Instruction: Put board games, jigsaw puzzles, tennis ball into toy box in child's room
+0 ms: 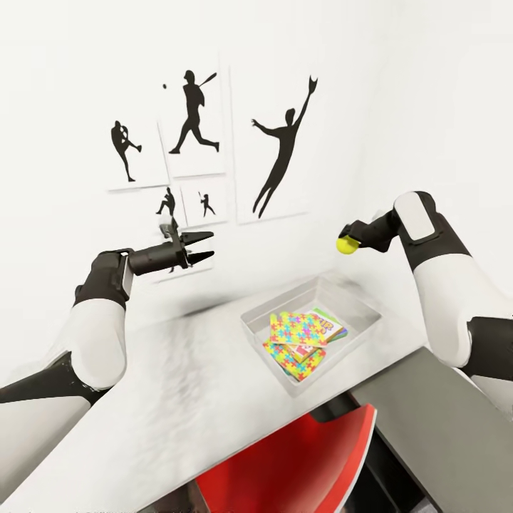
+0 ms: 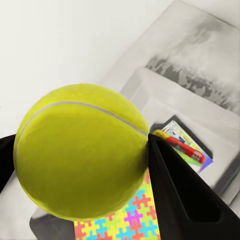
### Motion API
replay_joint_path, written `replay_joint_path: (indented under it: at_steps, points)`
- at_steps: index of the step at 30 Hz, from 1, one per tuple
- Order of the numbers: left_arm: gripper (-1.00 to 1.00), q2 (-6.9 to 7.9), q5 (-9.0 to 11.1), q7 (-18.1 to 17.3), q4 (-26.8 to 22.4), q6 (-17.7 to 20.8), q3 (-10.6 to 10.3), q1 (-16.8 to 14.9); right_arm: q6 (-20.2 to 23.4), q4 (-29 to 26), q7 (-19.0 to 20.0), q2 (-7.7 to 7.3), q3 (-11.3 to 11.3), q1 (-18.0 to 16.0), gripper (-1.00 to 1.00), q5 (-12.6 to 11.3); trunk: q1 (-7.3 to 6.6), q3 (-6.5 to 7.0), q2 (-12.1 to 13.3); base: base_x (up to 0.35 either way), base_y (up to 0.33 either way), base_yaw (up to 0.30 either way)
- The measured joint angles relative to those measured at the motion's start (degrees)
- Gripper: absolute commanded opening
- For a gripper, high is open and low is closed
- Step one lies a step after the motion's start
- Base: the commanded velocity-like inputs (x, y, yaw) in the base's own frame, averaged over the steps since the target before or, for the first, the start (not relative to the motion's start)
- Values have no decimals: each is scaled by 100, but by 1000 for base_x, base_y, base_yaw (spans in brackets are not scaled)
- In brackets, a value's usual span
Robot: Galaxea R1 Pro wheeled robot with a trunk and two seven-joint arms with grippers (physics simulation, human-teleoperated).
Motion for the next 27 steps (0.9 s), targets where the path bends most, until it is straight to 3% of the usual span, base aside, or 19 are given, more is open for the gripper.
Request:
replay_joint_path:
  at_steps: [27]
  points:
    - [100, 8, 4, -9, 0, 0, 20, 1, 0, 6, 1, -74, -47, -2, -100, -2, 0, -252, 0, 0, 0, 18]
